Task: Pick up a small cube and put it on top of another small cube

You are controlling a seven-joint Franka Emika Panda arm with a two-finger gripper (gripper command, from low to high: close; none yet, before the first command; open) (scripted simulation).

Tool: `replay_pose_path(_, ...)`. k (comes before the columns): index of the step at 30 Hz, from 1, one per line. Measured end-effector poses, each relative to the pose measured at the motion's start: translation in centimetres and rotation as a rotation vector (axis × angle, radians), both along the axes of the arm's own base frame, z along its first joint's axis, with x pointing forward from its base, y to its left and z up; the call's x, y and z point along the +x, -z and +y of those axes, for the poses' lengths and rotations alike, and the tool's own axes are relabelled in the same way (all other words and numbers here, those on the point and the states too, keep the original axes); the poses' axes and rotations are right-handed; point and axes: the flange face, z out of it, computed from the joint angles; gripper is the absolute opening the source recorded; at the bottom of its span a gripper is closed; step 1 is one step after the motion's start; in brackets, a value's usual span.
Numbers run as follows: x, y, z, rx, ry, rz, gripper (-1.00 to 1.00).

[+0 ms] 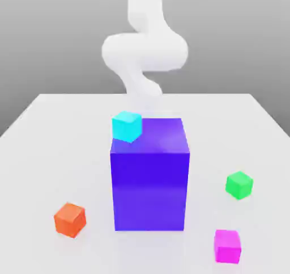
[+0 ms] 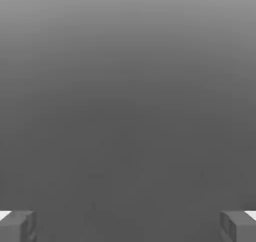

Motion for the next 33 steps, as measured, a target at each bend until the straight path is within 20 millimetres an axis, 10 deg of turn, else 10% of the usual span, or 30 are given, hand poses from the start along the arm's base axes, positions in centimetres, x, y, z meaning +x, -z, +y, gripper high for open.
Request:
replay_pose_path(13,10.3,22.8,9.4,-0.199,-0.628,0.296,0.00)
replay_pose_path(21,9.4,37.4,15.4,-0.375,-1.007,0.444,0.00)
replay_pose_path(31,6.5,52.6,16.9,-0.552,-1.289,0.561,0.00)
replay_pose_path(32,6.4,53.9,16.8,-0.551,-1.290,0.562,-1.00)
replay_pose_path(33,6.4,53.9,16.8,-0.551,-1.290,0.562,-1.00)
